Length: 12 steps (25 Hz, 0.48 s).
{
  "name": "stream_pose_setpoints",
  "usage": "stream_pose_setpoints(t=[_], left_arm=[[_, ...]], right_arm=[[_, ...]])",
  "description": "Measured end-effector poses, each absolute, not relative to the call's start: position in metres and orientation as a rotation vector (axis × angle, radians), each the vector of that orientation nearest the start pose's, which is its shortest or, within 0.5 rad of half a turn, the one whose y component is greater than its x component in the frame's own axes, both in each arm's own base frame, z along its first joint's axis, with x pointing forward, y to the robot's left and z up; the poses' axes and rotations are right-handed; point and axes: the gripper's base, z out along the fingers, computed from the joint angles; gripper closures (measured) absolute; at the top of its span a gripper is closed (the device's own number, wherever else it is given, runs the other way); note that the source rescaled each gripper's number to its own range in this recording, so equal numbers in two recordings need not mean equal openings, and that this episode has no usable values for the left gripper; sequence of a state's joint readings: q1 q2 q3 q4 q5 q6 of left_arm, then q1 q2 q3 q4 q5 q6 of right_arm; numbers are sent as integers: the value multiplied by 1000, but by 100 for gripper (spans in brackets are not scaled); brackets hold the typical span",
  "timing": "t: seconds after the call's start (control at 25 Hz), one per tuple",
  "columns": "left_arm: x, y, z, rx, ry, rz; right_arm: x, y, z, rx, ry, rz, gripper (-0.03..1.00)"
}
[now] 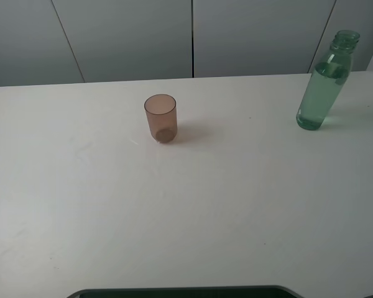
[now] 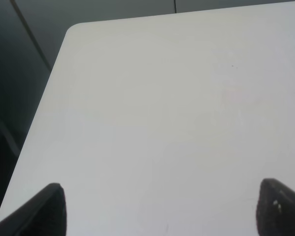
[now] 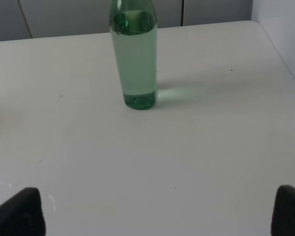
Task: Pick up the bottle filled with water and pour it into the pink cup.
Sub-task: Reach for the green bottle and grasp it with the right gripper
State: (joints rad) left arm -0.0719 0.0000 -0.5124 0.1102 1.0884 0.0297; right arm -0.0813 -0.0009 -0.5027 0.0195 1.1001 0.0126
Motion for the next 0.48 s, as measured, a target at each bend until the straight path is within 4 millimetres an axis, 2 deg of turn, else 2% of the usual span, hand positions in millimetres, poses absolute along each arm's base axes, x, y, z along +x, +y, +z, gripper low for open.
stream_pose_setpoints(t=[0.48], left_arm=[[-7, 9, 279, 97, 2054, 106]], right_arm=[[-7, 2, 275, 96, 2078, -18, -3]])
